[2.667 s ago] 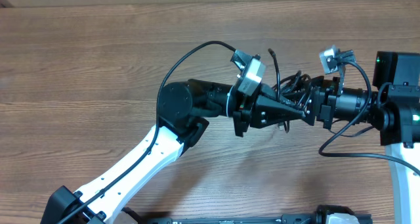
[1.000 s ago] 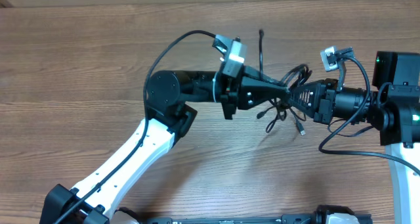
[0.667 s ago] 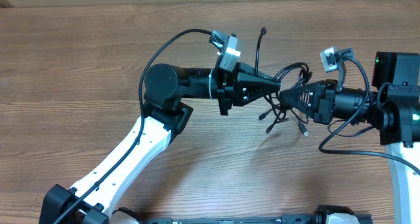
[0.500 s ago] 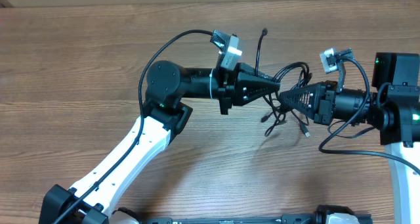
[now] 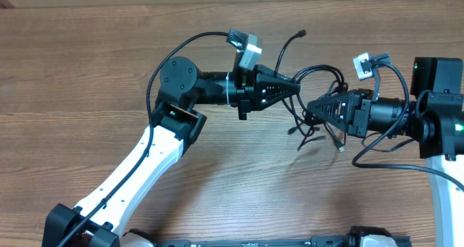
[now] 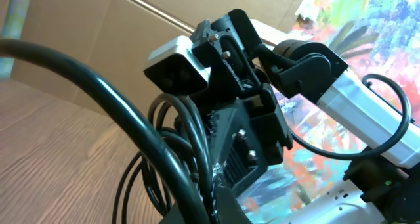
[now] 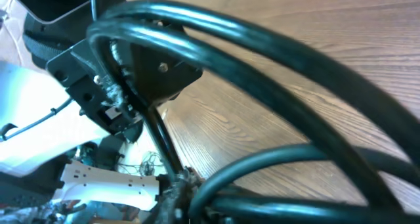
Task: Untangle cables
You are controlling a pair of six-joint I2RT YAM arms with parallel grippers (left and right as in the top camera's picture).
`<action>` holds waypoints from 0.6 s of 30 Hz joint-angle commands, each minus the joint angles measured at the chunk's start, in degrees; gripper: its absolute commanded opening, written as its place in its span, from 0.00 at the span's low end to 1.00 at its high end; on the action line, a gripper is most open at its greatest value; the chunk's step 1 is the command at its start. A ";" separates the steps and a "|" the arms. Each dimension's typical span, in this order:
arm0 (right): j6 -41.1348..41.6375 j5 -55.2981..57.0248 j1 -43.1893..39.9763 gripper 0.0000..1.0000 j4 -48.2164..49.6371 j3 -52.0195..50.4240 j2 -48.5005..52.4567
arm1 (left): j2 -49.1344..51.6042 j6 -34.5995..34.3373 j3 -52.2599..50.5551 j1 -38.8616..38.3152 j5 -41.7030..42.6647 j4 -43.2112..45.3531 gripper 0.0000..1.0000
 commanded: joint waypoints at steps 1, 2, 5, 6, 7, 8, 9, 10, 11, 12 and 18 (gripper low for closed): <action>-0.37 -3.04 0.17 0.19 0.22 0.28 -0.52 | -0.13 1.84 0.42 0.63 -1.44 0.07 0.04; -0.37 -3.04 0.17 0.20 0.24 0.28 -0.52 | -0.13 1.77 0.42 0.66 -1.44 0.11 0.04; -0.37 -3.04 0.17 0.21 0.22 0.28 -0.52 | -0.13 0.28 0.42 0.68 -1.62 0.76 0.04; -0.37 -3.04 0.17 0.23 0.22 0.28 -0.52 | -0.13 0.31 0.42 0.68 -1.62 1.05 0.04; -0.37 -3.04 0.17 0.24 0.22 0.28 -0.52 | -0.13 0.00 0.42 0.68 -1.66 1.44 0.04; -0.37 -3.04 0.17 0.24 0.22 0.28 -0.52 | -0.13 -0.52 0.42 0.68 -2.05 1.66 0.04; -0.37 -3.04 0.17 0.25 0.22 0.28 -0.52 | -0.13 -0.57 0.42 0.68 -2.38 1.66 0.04; -0.37 -3.06 0.17 0.25 0.22 0.28 -0.52 | -0.13 -0.55 0.42 0.68 -2.80 1.66 0.04; -0.37 -3.04 0.17 0.26 0.22 0.28 -0.52 | -0.13 -0.57 0.42 0.68 -3.30 1.64 0.04; -0.37 -3.04 0.17 0.26 0.22 0.28 -0.52 | -0.13 -0.66 0.42 0.68 -3.76 1.64 0.04; -0.37 -3.04 0.17 0.30 0.83 0.28 -0.52 | -0.13 -3.78 0.42 0.61 -4.02 3.85 0.04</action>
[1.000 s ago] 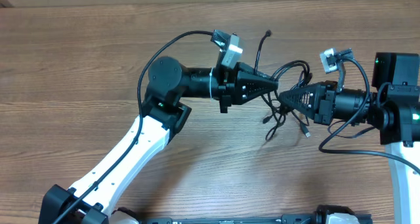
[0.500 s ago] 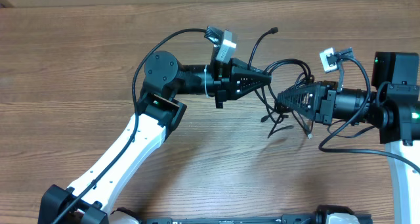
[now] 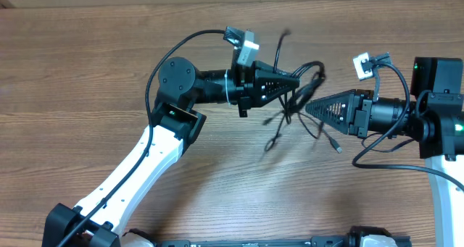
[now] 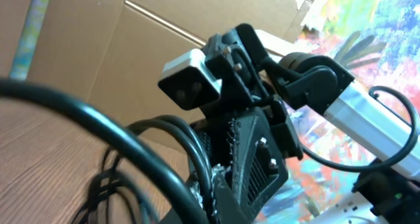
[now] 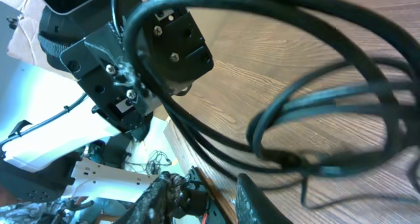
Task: Untangle cables
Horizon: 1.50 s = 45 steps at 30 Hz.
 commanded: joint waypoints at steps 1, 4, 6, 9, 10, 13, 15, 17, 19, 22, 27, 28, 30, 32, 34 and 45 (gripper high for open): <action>-0.20 -1.16 0.17 0.30 0.87 0.28 -0.52 | -0.13 -2.93 0.42 0.48 -1.40 2.25 0.04; -0.22 -0.15 0.17 0.31 2.08 0.26 -0.52 | -0.13 -3.63 0.42 -0.31 -1.33 5.09 0.04; -0.20 3.06 0.17 0.31 2.36 0.26 -0.52 | -0.13 -4.76 0.42 -0.79 -1.40 7.58 0.04; -0.17 6.69 0.17 0.31 2.38 0.26 -0.50 | -0.13 -6.93 0.42 -0.87 -1.40 11.37 0.04; -0.15 6.71 0.17 0.31 2.60 0.26 -0.50 | -0.13 -7.87 0.42 -0.87 -1.40 12.79 0.04; 0.24 6.38 0.17 0.31 3.72 0.26 -0.50 | -0.13 -9.18 0.42 -0.94 -1.40 13.92 0.04; 0.22 5.27 0.17 0.32 4.09 0.26 -0.50 | -0.13 -9.38 0.42 -1.18 -1.38 13.88 0.04; 0.20 3.98 0.17 0.34 4.63 0.26 -0.50 | -0.13 -9.35 0.42 -1.75 -1.42 13.92 0.04; -0.13 2.73 0.17 0.34 5.01 0.26 -0.50 | -0.13 -9.33 0.42 -2.40 -1.57 13.99 0.04; -3.91 -0.20 0.22 0.34 4.48 0.26 -0.52 | -0.13 -9.33 0.42 -2.91 -2.54 13.99 0.04; -9.99 -4.15 0.35 0.34 3.28 0.26 -0.52 | -0.13 -9.38 0.42 -2.75 -2.80 13.99 0.04; -9.99 -4.15 0.35 0.34 3.32 0.26 -0.52 | -0.13 -9.35 0.42 -2.78 -2.82 13.99 0.04; -10.69 -4.39 0.35 0.34 3.26 0.26 -0.52 | -0.13 -9.35 0.42 -2.78 -2.99 13.99 0.04; -10.82 -5.01 0.35 0.29 3.41 0.26 -0.52 | -0.13 -9.38 0.42 -2.78 -3.08 14.01 0.04; -10.84 -6.03 0.35 0.24 3.50 0.26 -0.52 | -0.13 -9.60 0.42 -2.80 -3.17 14.01 0.04; -10.82 -6.25 4.11 0.23 5.84 0.26 -0.52 | -0.13 -10.67 0.42 -3.63 -4.46 14.05 0.04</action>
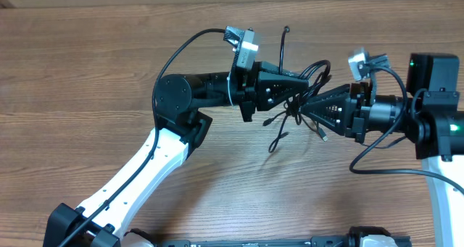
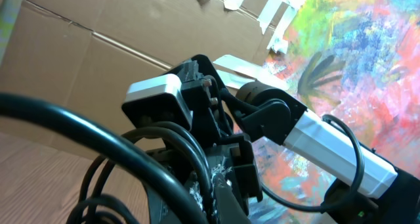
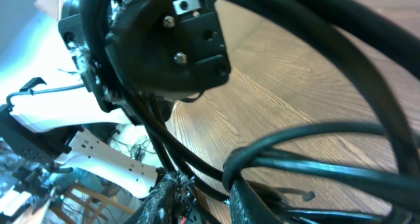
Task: Untangle cables
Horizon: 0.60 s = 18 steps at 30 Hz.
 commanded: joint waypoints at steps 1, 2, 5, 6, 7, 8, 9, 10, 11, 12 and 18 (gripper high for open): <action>-0.61 -1.55 1.79 0.23 1.64 0.26 -0.50 | -0.13 -0.96 0.44 -0.57 -1.68 0.61 0.04; -0.61 -1.36 1.99 0.23 2.01 0.26 -0.52 | -0.13 -1.33 0.44 -0.57 -1.68 0.63 0.04; -0.57 1.14 2.05 0.23 2.12 0.26 -0.50 | -0.13 -1.99 0.44 -0.57 -1.49 1.86 0.04; -0.55 1.97 2.05 0.23 2.10 0.26 -0.52 | -0.13 -2.16 0.44 -0.57 -1.36 2.34 0.04; -0.55 2.89 2.05 0.23 2.08 0.26 -0.50 | -0.13 -2.21 0.44 -0.57 -1.20 2.86 0.04; -0.55 3.41 2.05 0.23 2.05 0.26 -0.50 | -0.13 -2.58 0.44 -0.57 -1.16 3.54 0.04; -0.57 3.58 2.05 0.23 2.08 0.26 -0.52 | -0.13 -2.60 0.44 -0.57 -1.16 3.69 0.04; -0.57 3.58 2.05 0.23 2.14 0.26 -0.50 | -0.13 -2.58 0.44 -0.57 -1.16 3.72 0.04; -0.57 3.58 2.05 0.23 2.21 0.26 -0.50 | -0.13 -2.58 0.44 -0.57 -1.18 3.74 0.04; -0.59 3.58 2.05 0.23 2.23 0.26 -0.52 | -0.13 -2.58 0.44 -0.57 -1.14 3.74 0.04; -0.57 3.54 2.05 0.17 2.69 0.26 -0.50 | -0.13 -2.99 0.44 -0.57 0.22 3.72 0.04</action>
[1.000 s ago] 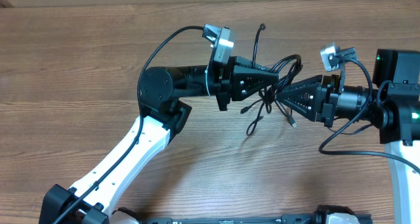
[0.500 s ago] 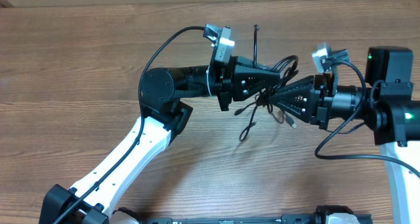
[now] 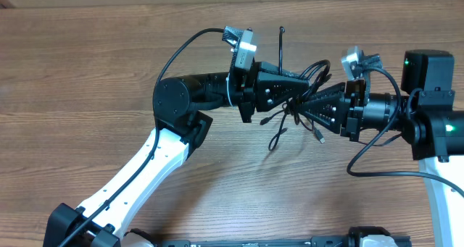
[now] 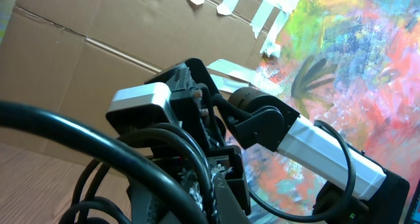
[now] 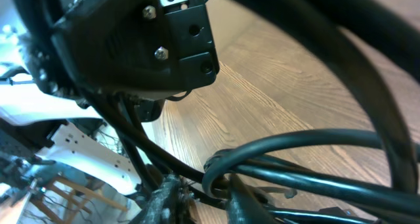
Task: Untangle cables
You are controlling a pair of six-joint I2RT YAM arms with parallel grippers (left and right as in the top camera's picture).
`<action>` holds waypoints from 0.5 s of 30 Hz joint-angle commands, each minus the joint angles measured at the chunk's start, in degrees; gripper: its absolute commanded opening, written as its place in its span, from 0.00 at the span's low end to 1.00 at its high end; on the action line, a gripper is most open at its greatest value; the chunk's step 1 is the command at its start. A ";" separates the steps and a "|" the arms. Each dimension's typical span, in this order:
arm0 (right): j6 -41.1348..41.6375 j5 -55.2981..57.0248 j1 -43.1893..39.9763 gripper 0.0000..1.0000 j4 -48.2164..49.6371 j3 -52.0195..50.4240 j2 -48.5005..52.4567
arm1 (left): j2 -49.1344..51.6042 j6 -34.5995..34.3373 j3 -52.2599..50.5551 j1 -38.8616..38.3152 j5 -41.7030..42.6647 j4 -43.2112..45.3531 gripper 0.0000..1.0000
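Observation:
A bundle of black cables [image 3: 320,71] hangs over the wooden table [image 3: 87,59], between my two grippers. From the left, my left gripper [image 3: 302,88] is shut on a strand; in its wrist view the cable [image 4: 98,145] runs down into the closed fingers [image 4: 223,198]. Opposite it, tip to tip, my right gripper [image 3: 300,107] is open. A cable loop [image 5: 220,165] sits between its spread fingers [image 5: 165,201]. One loose end [image 3: 281,31] sticks up toward the far side. Other ends [image 3: 275,141] dangle toward the near side.
The two grippers nearly touch above the table's middle. The left arm [image 3: 145,160] crosses the near-left part of the table. The right arm's base [image 3: 435,116] stands at the right edge. A painted backdrop [image 4: 367,73] shows behind the right arm.
The right gripper has come slightly further left into the tangle, and the loop now lies deeper between its open fingers. The left gripper still holds its strand and has barely moved.
At first both grippers were shut on the bundle, close together. Then the right gripper was open and drawn back to the right, while the left held the swinging cables. Later the right gripper was back at the tangle with its fingers around a loop, where it remains.

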 commanded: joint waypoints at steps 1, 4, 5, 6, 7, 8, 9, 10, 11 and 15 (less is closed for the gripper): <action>-0.44 0.22 0.26 0.10 0.35 0.26 -0.50 | -0.13 -0.83 0.44 -0.48 0.33 0.61 0.04; -0.44 -0.87 0.26 0.04 0.35 0.26 -0.50 | -0.13 -0.81 0.44 -0.48 0.26 0.61 0.04; -0.44 -1.11 0.26 0.04 0.35 0.26 -0.50 | -0.13 -0.79 0.44 -0.48 0.24 0.61 0.04; -0.44 -1.09 0.26 0.04 0.33 0.26 -0.50 | -0.13 -0.81 0.44 -0.48 0.20 0.61 0.04; -0.44 -1.07 0.26 0.04 0.33 0.26 -0.52 | -0.13 -0.79 0.44 -0.48 0.22 0.61 0.04; -0.44 -1.07 0.26 0.04 0.33 0.26 -0.50 | -0.13 -0.79 0.44 -0.48 0.22 0.61 0.04; -0.44 -1.07 0.26 0.04 0.33 0.26 -0.50 | -0.13 -0.81 0.44 -0.48 0.28 0.61 0.04; -0.44 -1.07 0.26 0.04 0.33 0.26 -0.50 | -0.13 -0.79 0.44 -0.48 0.33 0.61 0.04; -0.44 -1.07 0.26 0.04 0.33 0.26 -0.52 | -0.13 -0.81 0.44 -0.48 0.33 0.61 0.04; -0.44 -0.94 0.26 0.04 0.48 0.26 -0.50 | -0.13 -0.79 0.44 -0.48 1.20 0.61 0.04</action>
